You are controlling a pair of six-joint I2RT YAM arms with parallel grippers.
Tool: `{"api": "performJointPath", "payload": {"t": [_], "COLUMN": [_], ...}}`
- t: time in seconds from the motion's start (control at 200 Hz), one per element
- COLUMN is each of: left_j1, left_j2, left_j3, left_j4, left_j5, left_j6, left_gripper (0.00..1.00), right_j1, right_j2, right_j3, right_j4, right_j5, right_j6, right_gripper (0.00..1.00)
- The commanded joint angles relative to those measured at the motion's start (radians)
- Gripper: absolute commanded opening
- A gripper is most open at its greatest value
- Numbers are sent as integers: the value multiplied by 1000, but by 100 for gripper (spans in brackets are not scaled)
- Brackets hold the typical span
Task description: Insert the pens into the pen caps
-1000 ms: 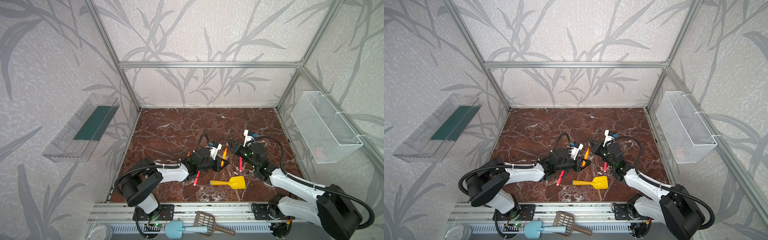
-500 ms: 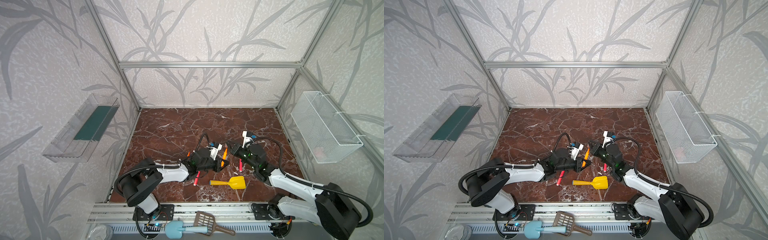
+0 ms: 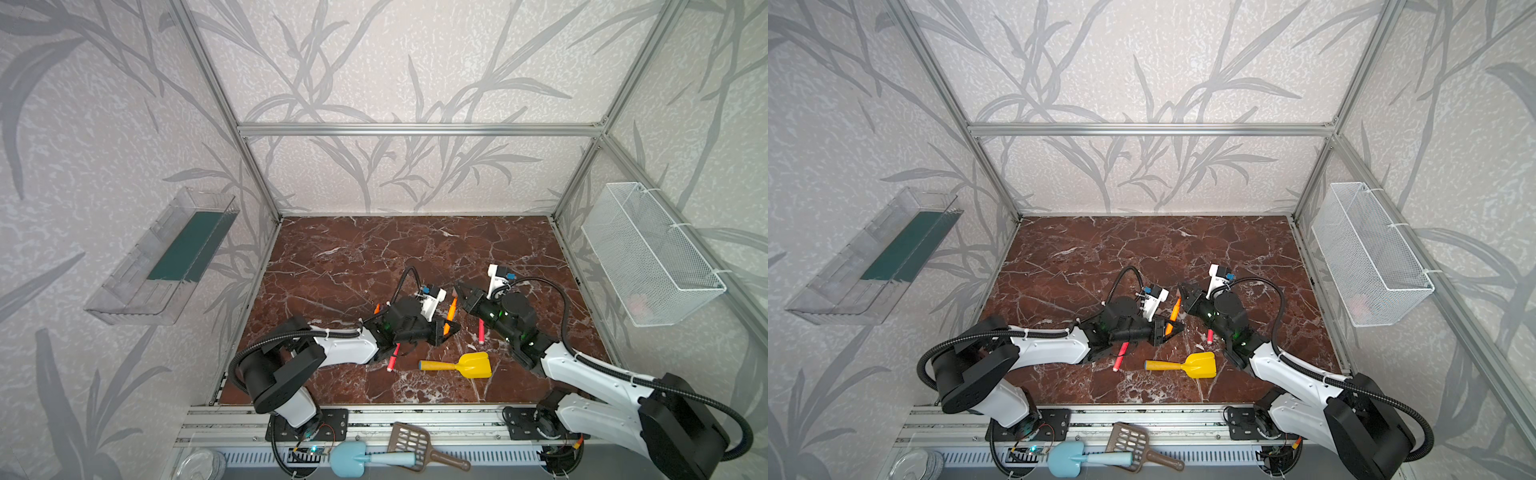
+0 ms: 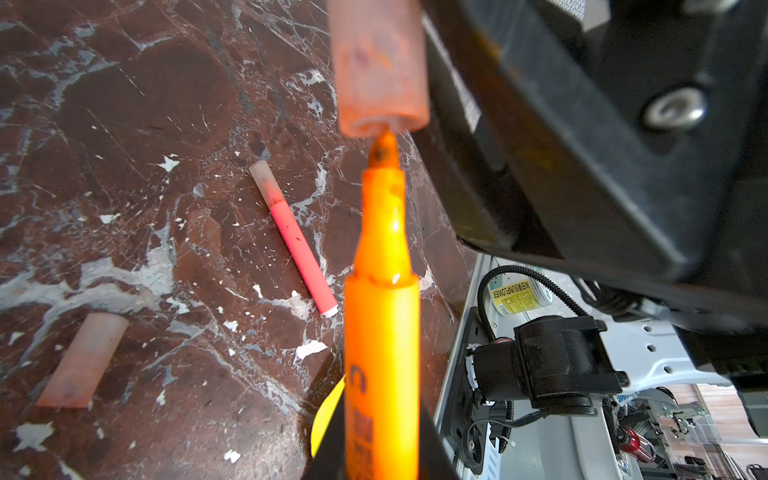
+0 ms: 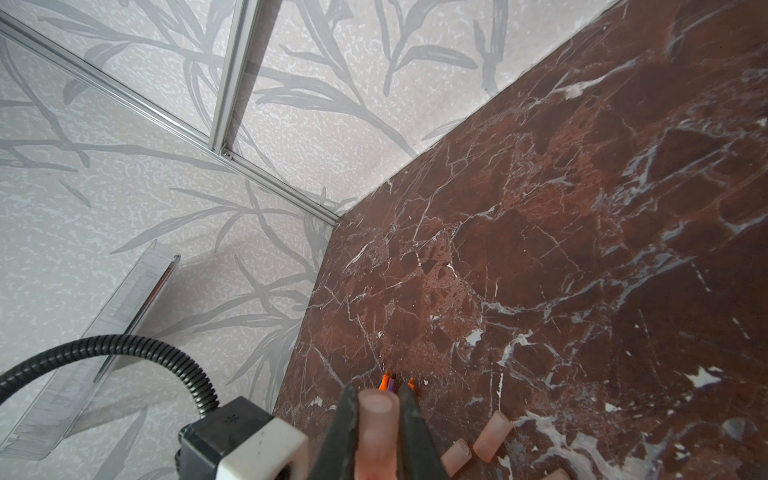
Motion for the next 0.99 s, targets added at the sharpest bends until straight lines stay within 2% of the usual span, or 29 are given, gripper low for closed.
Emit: {"api": "performJointPath", "payload": {"t": [0.0,0.32,0.6,0.75,0.895,0.99], "left_j1": [8,23,23,35,58,59], "left_j2": [-24,-48,-56,-45,-55,-81], "left_j3": [4,-2,0,15,49,57], "left_j4": [41,21,17,18,-21,-52], "left_j5": [-21,-38,-34,-25,4,-19], "left_j6": [-2,2,8,6,30,59], "left_gripper": [0,0,0,0,0,0], "right_j1": [13,13,15,46,123,128], "right_j2": [9,-45,-12,-17,-58,-84], "right_j3": [-6,-39,-43,-58,-66,-89], "right_j4": [2,-10,26,71,48,66], "right_j5": [-24,-5,-29,-62,-27,-24], "right_j6": [-8,-13,-5,14,-11,-15], "right_gripper": [0,0,0,0,0,0]}}
